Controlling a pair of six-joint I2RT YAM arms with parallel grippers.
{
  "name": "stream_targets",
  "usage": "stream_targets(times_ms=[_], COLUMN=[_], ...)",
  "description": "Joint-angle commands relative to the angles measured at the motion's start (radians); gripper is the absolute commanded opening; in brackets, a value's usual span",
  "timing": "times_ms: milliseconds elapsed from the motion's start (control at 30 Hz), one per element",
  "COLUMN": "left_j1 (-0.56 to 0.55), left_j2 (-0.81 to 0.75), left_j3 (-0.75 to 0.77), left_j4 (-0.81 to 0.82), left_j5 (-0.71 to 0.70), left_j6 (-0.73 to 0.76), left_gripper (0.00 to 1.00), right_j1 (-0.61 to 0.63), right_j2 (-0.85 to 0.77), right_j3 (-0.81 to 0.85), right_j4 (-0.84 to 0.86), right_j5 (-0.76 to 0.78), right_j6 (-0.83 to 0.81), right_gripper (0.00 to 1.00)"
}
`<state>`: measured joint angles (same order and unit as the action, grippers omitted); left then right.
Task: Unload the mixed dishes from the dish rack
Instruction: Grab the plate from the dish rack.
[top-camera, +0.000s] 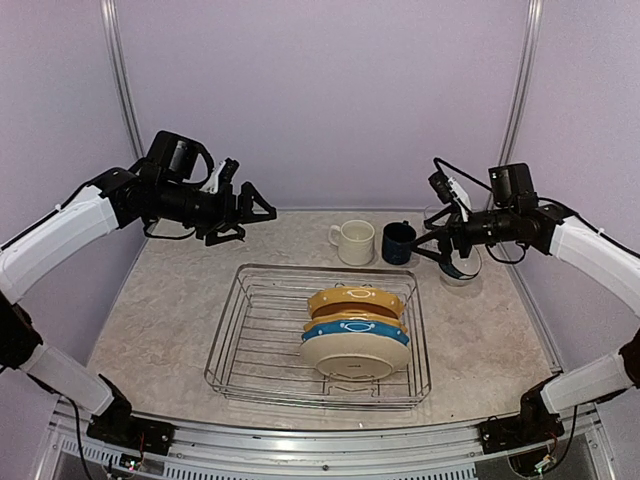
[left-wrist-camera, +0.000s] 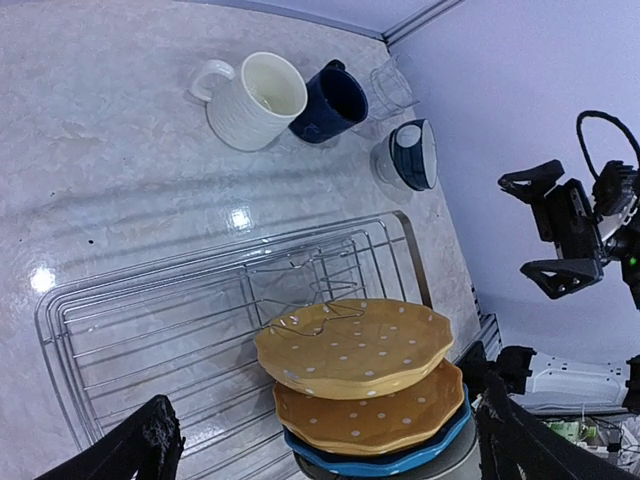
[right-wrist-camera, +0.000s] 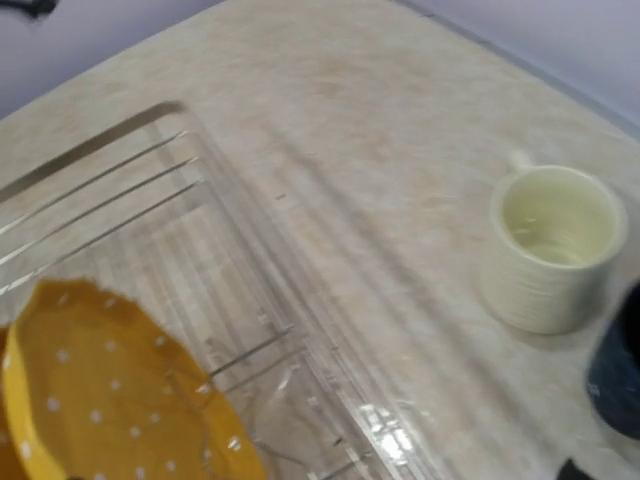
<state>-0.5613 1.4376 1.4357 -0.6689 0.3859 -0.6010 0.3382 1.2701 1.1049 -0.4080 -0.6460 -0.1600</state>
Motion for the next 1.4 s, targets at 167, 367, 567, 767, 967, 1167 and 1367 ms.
stream_targets(times_ms=[167,367,567,767,967,1167,1367], left_j1=[-0.026,-0.025,-0.025,-0.025,-0.019,-0.010,-0.009], left_j2=[-0.021,0.004,0.007,0.044,0.055,0.074,0.096], left_j3=[-0.102,-0.132,-0.124,-0.073,-0.070,-0.050,-0.038], left_j4=[0.147,0.174,0.173,0.135,0.125,0.114,0.115], left_j5=[0.035,0.025,0.025,0.019,0.012,0.020,0.027], left_j6=[-0.018,-0.042,-0.041,-0.024,-0.028,-0.029,-0.037], left_gripper=[0.99,0.99,0.99,0.99,0.99,0.99,0.99], right_j1=[0.170,0.229,0.277,0.307,0.348,0.350,0.351], right_j2=[0.143,0.182,0.235,0.309,0.340,0.312,0.293], right_j3=[0.090,0.086,0.093,0.108,0.079,0.046,0.049], right_j4=[-0.229,-0.267,-0.255,-0.206,-0.133,-0.074,-0.076], right_j5=[-0.058,-0.020,0.027,0.057,0.096,0.110,0.095], right_j6=[-0.253,-0.270,-0.275,-0.286,-0.296,-0.301,-0.309], right_gripper=[0.93,0.84,0.71,0.62,0.63,0.49,0.33])
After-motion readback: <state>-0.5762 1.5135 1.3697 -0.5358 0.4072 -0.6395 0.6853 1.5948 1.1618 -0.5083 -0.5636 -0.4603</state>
